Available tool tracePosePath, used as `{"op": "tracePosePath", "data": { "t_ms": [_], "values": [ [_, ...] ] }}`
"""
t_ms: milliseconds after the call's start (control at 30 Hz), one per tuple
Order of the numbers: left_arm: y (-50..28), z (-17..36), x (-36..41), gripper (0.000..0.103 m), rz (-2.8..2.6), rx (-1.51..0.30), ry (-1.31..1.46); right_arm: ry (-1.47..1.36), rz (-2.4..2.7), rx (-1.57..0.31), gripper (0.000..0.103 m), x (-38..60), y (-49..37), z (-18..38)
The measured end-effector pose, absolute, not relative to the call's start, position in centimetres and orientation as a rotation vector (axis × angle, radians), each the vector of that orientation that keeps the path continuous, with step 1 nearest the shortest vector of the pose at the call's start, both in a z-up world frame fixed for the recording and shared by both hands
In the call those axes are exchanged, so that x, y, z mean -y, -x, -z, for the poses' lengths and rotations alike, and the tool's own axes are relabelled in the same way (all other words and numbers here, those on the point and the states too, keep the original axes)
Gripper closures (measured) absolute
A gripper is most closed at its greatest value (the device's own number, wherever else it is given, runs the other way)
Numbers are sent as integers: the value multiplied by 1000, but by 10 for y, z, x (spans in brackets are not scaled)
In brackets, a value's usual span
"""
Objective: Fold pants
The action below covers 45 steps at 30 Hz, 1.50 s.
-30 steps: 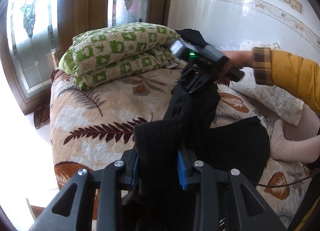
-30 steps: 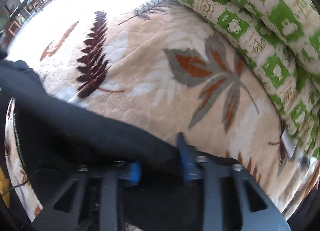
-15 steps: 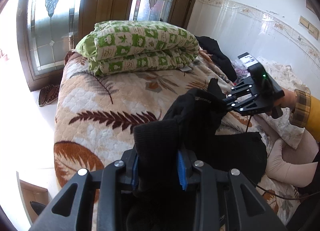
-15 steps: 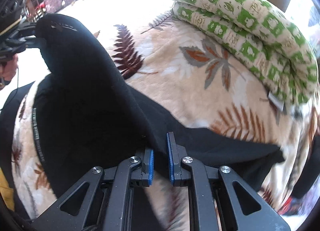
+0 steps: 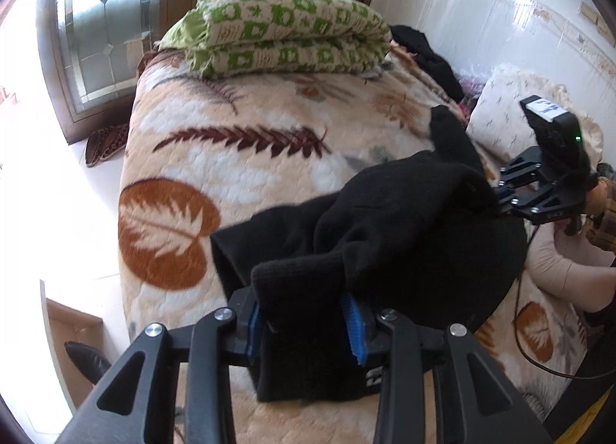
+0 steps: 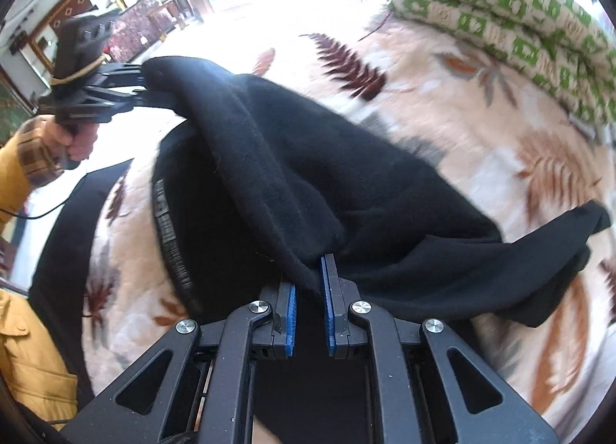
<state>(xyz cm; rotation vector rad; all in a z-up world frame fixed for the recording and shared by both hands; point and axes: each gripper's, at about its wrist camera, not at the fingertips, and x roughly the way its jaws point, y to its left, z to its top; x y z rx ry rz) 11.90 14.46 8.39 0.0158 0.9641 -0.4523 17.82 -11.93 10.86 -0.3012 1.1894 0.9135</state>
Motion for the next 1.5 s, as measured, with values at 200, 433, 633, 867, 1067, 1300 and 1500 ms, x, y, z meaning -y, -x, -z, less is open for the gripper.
{"op": "tracePosePath", "data": {
  "t_ms": [200, 433, 633, 867, 1067, 1300, 1500],
  "values": [
    [-105, -65, -161, 61, 421, -980, 9, 170, -921, -1235, 92, 121, -138, -93],
    [-99, -52, -166, 58, 381, -990, -42, 94, -943, -1283, 92, 106, -100, -82],
    [-87, -34, -178, 41, 359, -1073, -110, 92, -898, -1295, 91, 100, -86, -70],
    [-65, -64, -201, 41, 350, -1012, 11, 112, -869, -1286, 89, 95, -84, -71],
    [-67, -100, -166, 41, 458, -941, 80, 75, -825, -1272, 88, 93, -73, -76],
    [-92, -49, -113, 34, 419, -1087, 30, -126, -781, -1280, 77, 111, -77, -74],
    [-84, -34, -101, 31, 374, -1057, -69, -234, -817, -1210, 72, 135, -91, -123]
  ]
}}
